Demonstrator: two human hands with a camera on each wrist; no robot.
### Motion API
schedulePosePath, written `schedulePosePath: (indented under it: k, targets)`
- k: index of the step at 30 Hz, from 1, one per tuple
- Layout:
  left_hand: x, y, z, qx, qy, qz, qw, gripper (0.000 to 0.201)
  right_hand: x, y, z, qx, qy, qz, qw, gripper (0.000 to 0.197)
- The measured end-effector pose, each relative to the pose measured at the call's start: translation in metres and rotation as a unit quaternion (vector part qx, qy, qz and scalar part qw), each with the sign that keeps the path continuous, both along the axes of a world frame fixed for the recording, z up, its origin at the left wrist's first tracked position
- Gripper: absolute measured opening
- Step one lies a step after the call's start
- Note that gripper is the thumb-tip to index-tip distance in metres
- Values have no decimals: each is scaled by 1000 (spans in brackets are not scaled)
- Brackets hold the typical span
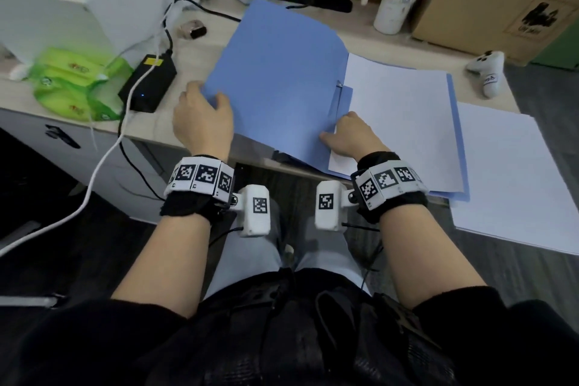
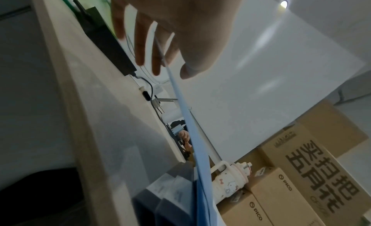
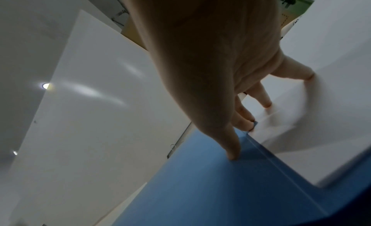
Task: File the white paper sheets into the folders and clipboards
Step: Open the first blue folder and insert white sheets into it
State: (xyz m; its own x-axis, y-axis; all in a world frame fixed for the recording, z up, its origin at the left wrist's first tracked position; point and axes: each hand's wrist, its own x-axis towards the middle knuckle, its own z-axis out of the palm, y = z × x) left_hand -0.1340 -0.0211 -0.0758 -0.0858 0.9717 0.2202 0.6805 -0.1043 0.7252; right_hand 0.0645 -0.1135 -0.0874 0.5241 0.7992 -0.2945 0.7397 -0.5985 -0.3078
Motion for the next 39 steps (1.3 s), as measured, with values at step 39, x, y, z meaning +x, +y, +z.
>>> schedulePosePath:
  k: [39]
  targets:
    - [171,-82,-1,-133,155,-354,913,58,106,-153,56,503,326,-312,737,20]
